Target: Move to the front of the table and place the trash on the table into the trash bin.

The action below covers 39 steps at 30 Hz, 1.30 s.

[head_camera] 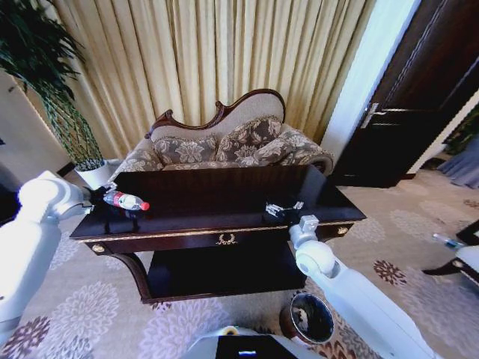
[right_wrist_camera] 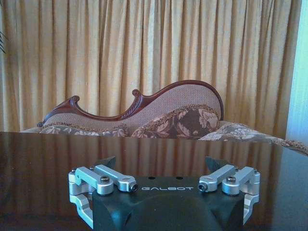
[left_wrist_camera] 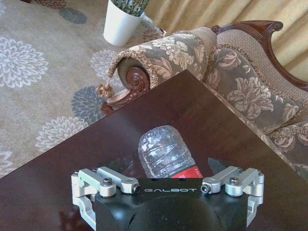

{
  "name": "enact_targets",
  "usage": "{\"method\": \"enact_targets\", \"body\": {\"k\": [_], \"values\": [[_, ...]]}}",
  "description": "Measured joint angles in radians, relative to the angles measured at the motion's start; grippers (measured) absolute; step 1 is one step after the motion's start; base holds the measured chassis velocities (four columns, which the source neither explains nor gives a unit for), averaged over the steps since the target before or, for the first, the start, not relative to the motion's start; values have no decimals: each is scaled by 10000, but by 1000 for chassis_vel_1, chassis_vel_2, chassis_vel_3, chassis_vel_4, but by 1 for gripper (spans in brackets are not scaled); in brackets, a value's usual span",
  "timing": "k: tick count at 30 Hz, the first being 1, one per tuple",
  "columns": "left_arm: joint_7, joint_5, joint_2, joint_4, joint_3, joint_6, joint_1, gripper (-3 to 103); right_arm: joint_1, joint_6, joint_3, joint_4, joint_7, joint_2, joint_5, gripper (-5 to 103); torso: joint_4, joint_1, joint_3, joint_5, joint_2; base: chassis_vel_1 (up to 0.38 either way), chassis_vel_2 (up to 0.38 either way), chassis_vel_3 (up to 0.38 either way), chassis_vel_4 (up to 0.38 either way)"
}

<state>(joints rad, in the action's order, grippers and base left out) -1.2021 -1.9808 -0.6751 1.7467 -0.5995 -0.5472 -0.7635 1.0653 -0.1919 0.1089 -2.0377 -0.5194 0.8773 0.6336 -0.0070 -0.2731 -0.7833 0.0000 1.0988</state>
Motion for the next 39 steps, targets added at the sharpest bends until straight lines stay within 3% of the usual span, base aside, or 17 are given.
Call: {"method": "enact_targets", "body": {"k": [10, 13, 18, 26, 28, 30, 32, 34, 35, 39], "values": [[196, -100, -61, -324, 77, 95, 163, 102, 37, 0, 71, -84, -32, -33, 0, 100, 1, 0, 0, 0, 0, 0, 0, 0, 0], [212, -136, -88, -327, 55, 145, 133, 98, 48, 0, 99, -85, -32, -33, 0, 100, 0, 0, 0, 0, 0, 0, 0, 0, 0], [193, -286, -133, -296, 14, 283, 132, 84, 63, 21, 123, -84, -31, -33, -18, 100, 0, 0, 0, -1, 0, 0, 0, 0, 0], [108, -468, -201, -156, -70, 353, 144, 49, 66, 58, 220, -104, 10, -98, -28, 100, 0, 0, 0, 1, 1, 0, 0, 0, 0], [106, -469, -225, -142, -96, 355, 126, 49, 67, 58, 239, -117, 14, -110, -28, 100, 0, 0, 0, 3, 1, 0, 0, 0, 0], [109, -468, -305, -80, -168, 372, 38, 34, 91, 59, 268, -137, 24, -143, -29, 100, 1, 0, 1, 4, 1, 0, 0, 0, 0], [110, -463, -327, -50, -200, 365, -1, 34, 114, 58, 274, -146, 27, -157, -33, 100, 1, 0, 1, 5, 1, 0, 0, 0, 0], [141, -479, -343, 2, -285, 271, -87, 24, 185, 59, 286, -168, 31, -173, -52, 100, 1, 1, 1, 2, 1, 0, 0, 0, 0], [141, -479, -343, 2, -285, 271, -87, 24, 185, 59, 286, -168, 31, -173, -52, 100, 1, 1, 1, 2, 1, 0, 0, 0, 0], [136, -584, -319, 49, -366, 159, -131, 40, 261, 58, 289, -189, 41, -174, -83, 100, 0, 0, 1, -2, 1, 0, 0, 0, 0]]}}
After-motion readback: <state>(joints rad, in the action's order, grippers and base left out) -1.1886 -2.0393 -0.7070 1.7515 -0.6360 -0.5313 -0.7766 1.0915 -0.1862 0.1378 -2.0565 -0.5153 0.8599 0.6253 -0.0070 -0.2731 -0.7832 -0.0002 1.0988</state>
